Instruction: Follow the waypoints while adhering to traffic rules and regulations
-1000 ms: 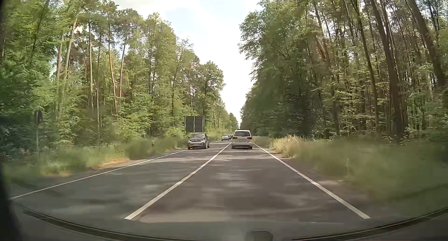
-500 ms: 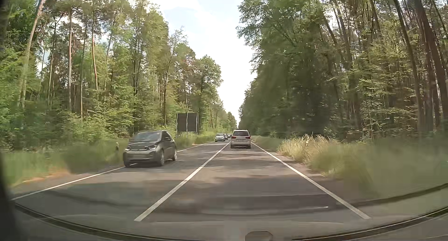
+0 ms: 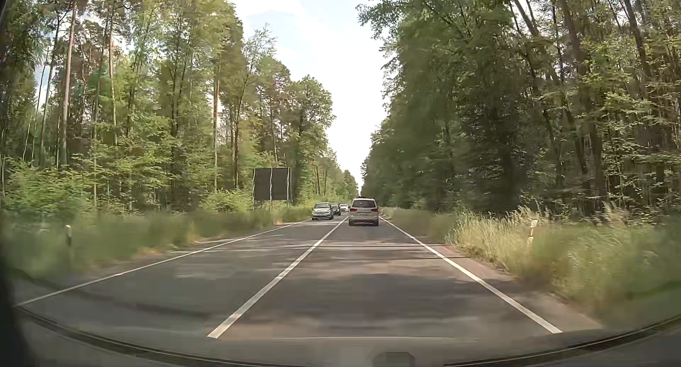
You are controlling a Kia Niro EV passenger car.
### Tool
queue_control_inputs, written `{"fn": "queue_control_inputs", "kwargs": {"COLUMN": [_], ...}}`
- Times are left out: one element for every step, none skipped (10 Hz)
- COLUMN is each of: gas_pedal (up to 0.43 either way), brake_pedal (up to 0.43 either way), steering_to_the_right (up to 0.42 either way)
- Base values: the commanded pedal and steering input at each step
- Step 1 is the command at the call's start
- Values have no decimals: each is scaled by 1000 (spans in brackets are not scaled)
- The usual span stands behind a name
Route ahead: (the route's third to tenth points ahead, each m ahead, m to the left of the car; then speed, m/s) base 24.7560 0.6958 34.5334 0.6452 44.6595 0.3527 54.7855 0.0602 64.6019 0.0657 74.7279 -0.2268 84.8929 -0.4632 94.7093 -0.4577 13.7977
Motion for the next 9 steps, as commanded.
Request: {"fn": "queue_control_inputs", "kwargs": {"gas_pedal": [130, 138, 138, 138, 138, 138, 150, 150, 157], "brake_pedal": [37, 30, 30, 37, 37, 37, 37, 37, 37], "steering_to_the_right": [-1, -1, -2, -1, -1, -1, -1, -1, -1]}}
